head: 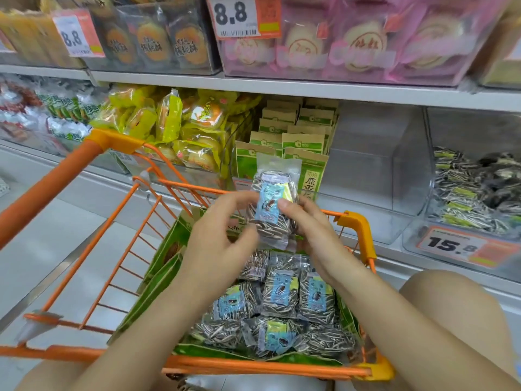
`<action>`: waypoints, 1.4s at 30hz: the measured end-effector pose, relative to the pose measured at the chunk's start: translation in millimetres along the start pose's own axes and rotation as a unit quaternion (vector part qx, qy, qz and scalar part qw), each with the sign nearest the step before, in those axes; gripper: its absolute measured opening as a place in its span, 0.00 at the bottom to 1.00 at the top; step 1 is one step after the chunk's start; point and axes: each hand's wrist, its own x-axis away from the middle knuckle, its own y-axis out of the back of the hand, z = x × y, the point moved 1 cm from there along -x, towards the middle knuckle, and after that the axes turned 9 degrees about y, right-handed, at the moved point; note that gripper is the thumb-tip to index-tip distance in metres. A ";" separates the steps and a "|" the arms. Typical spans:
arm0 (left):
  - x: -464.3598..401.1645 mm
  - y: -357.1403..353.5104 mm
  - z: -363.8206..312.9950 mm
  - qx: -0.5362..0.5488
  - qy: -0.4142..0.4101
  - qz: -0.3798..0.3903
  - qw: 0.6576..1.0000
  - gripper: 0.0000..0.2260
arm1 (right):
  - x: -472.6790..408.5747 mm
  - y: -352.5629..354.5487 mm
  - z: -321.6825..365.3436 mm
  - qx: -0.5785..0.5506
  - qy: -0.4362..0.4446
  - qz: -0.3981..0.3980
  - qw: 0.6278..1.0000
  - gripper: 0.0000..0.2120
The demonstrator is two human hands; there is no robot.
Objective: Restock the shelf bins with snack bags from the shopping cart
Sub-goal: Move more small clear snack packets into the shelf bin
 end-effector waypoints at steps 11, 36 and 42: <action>-19.5 -30.6 -1.3 0.243 0.251 0.076 0.934 0.39 | 8.9 -4.0 10.8 -0.007 0.023 0.020 1.000 0.37; -62.1 -235.7 -99.0 -0.152 -0.080 0.094 0.981 0.36 | 140.2 306.2 144.5 0.288 -0.100 -0.271 0.913 0.32; -67.5 -249.7 -93.1 -0.251 -0.095 -0.004 0.963 0.25 | 97.1 369.1 147.5 0.680 -0.178 -0.272 0.657 0.36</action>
